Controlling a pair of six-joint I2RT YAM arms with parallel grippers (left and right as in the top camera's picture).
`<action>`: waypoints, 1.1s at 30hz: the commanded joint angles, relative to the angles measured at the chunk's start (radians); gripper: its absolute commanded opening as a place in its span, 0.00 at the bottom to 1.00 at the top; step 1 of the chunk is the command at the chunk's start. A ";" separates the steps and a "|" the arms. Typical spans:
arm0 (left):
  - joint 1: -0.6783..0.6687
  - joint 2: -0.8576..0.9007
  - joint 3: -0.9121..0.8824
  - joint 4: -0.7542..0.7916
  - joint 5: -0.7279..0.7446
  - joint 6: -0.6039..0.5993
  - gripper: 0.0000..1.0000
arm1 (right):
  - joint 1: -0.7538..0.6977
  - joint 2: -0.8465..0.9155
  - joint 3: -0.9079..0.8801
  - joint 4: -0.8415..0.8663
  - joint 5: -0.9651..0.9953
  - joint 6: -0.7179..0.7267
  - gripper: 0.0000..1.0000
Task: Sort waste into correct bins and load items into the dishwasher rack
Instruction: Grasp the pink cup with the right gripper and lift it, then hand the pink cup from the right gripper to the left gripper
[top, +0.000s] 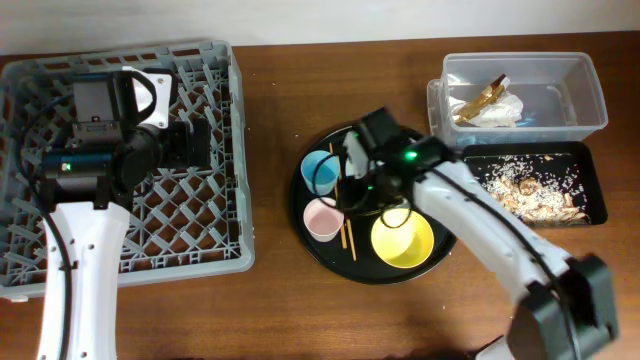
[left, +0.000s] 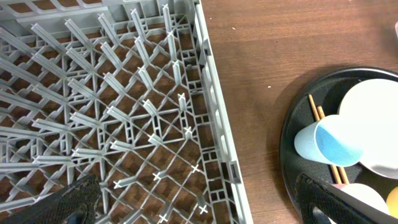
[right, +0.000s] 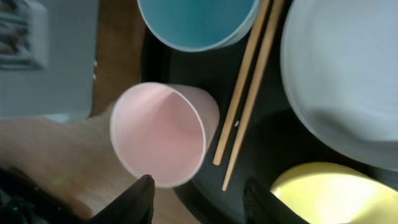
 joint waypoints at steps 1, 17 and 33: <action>0.002 0.007 0.016 0.000 0.007 0.013 0.99 | 0.053 0.097 0.002 0.005 0.009 0.035 0.36; 0.002 0.011 0.016 0.013 0.430 0.013 0.99 | -0.108 -0.183 0.138 -0.130 -0.123 0.030 0.04; -0.073 0.365 0.015 0.114 1.473 -0.090 0.99 | -0.356 -0.133 0.137 0.217 -0.911 -0.285 0.04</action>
